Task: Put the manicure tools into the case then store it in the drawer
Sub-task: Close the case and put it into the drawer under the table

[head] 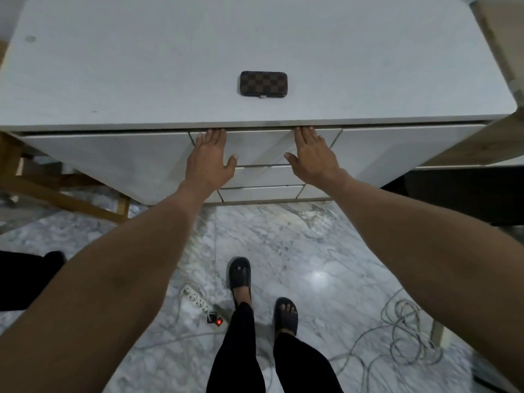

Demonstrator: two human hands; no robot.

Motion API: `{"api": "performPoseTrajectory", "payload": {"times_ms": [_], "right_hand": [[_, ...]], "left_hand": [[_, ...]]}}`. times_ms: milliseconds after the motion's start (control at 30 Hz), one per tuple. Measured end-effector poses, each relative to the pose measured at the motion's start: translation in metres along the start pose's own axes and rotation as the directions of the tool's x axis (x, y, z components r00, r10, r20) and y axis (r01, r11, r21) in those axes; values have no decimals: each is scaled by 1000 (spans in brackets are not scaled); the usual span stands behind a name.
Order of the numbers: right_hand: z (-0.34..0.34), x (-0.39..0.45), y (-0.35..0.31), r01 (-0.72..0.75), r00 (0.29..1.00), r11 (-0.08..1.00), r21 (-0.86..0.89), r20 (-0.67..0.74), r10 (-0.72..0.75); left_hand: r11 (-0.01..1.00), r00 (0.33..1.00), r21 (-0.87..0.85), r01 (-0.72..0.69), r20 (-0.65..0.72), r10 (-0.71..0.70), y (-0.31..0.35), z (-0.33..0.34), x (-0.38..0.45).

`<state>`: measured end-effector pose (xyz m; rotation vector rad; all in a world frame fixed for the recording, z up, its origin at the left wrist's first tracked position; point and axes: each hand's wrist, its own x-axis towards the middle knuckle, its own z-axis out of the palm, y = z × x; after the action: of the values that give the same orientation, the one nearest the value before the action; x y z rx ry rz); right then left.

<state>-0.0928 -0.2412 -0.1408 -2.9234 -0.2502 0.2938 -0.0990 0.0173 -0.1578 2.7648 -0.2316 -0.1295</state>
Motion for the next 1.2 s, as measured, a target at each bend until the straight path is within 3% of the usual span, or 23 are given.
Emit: {"api": "performPoseTrajectory", "payload": {"times_ms": [433, 1000, 1200], "right_hand": [[-1, -24, -9, -16, 999, 992, -126, -35, 12], [7, -123, -14, 33, 995, 999, -31, 91, -30], [-26, -102, -18, 45, 998, 999, -17, -39, -45]], "left_hand": [[998, 998, -29, 63, 3, -63, 18, -8, -28], [993, 992, -21, 118, 49, -117, 40, 4, -124], [994, 994, 19, 109, 4, -109, 39, -17, -102]]}}
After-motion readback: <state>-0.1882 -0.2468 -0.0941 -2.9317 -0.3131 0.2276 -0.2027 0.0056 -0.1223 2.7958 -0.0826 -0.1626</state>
